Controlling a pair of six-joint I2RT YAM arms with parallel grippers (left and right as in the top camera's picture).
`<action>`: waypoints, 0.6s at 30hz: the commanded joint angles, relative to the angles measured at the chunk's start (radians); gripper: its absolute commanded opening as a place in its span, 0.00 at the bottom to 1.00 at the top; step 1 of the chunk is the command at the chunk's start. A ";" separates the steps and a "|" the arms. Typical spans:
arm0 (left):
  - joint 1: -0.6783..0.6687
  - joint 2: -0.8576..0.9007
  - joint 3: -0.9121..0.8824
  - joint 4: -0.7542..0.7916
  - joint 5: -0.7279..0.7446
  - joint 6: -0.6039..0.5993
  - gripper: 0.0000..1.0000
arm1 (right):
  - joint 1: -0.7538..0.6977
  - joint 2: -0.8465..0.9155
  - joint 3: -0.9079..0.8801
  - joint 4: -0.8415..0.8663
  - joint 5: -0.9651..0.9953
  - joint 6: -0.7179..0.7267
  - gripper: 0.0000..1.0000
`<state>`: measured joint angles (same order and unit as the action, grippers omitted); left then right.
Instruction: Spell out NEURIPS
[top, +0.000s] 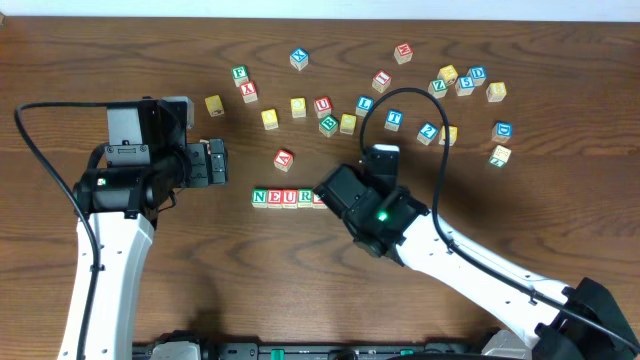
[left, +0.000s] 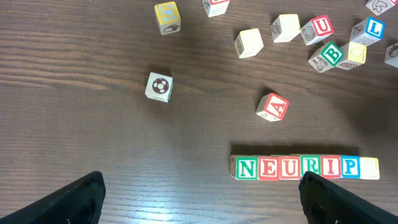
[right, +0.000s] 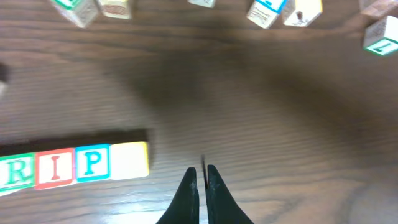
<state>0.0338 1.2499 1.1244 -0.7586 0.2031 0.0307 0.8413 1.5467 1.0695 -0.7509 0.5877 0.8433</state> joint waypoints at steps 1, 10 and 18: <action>0.005 -0.002 0.022 0.000 -0.006 0.010 0.98 | -0.044 0.002 -0.006 -0.034 0.023 0.017 0.01; 0.005 -0.002 0.022 0.000 -0.006 0.010 0.98 | -0.146 -0.132 -0.003 -0.182 0.023 0.028 0.01; 0.005 -0.002 0.022 0.000 -0.006 0.010 0.98 | -0.161 -0.327 -0.003 -0.222 0.023 0.023 0.22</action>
<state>0.0338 1.2499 1.1244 -0.7586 0.2031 0.0307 0.6884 1.2732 1.0664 -0.9661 0.5915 0.8585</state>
